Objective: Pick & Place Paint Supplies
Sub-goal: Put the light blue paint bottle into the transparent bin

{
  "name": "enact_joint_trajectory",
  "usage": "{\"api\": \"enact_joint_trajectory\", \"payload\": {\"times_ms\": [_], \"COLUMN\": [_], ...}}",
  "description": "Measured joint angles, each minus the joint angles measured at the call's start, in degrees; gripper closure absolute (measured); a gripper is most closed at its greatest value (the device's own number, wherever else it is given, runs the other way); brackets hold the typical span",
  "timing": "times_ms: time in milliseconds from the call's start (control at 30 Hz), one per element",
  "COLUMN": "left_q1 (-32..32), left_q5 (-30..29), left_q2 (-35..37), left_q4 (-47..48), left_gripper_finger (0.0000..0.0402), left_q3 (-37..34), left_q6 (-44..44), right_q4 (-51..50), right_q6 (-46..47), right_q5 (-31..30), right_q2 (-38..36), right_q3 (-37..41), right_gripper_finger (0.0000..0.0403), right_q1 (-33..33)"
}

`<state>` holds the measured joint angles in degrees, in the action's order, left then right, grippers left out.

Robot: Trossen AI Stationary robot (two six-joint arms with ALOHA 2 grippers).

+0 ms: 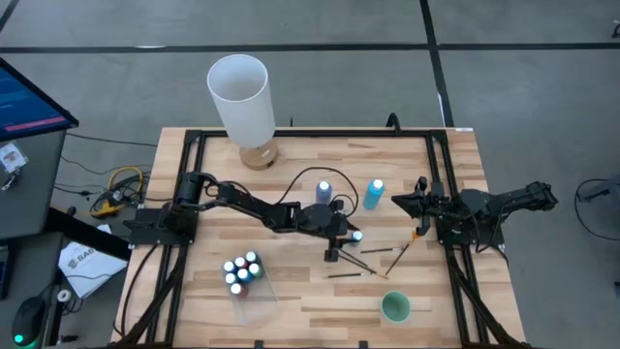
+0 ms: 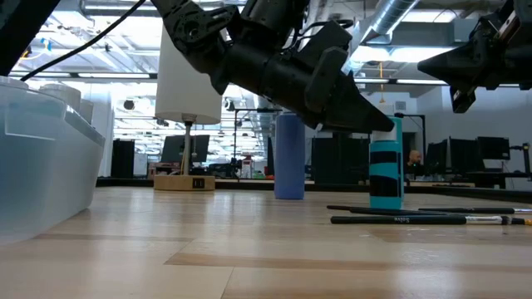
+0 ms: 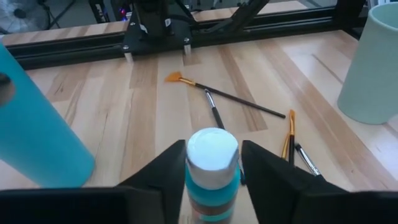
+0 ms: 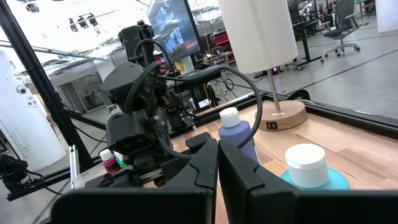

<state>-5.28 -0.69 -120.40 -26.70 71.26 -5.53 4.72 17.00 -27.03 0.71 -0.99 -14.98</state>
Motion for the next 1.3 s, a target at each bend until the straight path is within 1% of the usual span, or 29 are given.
{"api": "enact_joint_trajectory", "payload": {"times_ms": [167,267,467,567,633,800,933,1000,1200,1300], "left_q1": [0.00,0.00,-0.14,-0.56,-1.23,-4.28,-7.45,-9.08,-14.84,-18.14], "left_q5": [0.00,0.00,-0.09,-0.20,-0.24,-0.15,-0.11,-0.07,-0.02,-0.01], "left_q2": [0.00,0.00,1.53,4.77,7.62,17.08,26.81,32.13,49.37,56.87], "left_q4": [0.02,0.02,0.68,1.91,4.93,15.25,21.27,23.27,23.19,23.14], "left_gripper_finger": [0.0304,0.0319,0.0323,0.0323,0.0323,0.0320,0.0320,0.0319,0.0319,0.0317], "left_q3": [0.00,0.00,-0.02,0.00,0.00,-0.28,-3.87,-6.61,-17.47,-23.51], "left_q6": [0.38,0.38,0.34,0.23,0.25,-0.07,0.26,1.94,8.66,10.88], "right_q4": [0.01,-0.01,0.01,-0.01,-0.01,-0.01,-0.01,-0.01,0.01,0.11], "right_q6": [0.01,-0.01,0.01,-0.01,0.01,0.01,-0.01,0.01,0.01,0.01], "right_q5": [0.00,0.00,0.02,0.01,0.02,0.00,0.02,0.00,0.00,0.00], "right_q2": [0.00,0.00,0.01,0.01,0.00,0.01,0.00,0.00,0.00,0.00], "right_q3": [0.00,0.00,0.00,0.00,0.00,0.00,0.00,0.00,0.00,0.00], "right_gripper_finger": [0.0394,0.0394,0.0394,0.0394,0.0394,0.0394,0.0394,0.0394,0.0394,0.0394], "right_q1": [0.01,0.01,0.02,0.00,0.00,0.00,0.02,0.00,0.00,0.00]}}
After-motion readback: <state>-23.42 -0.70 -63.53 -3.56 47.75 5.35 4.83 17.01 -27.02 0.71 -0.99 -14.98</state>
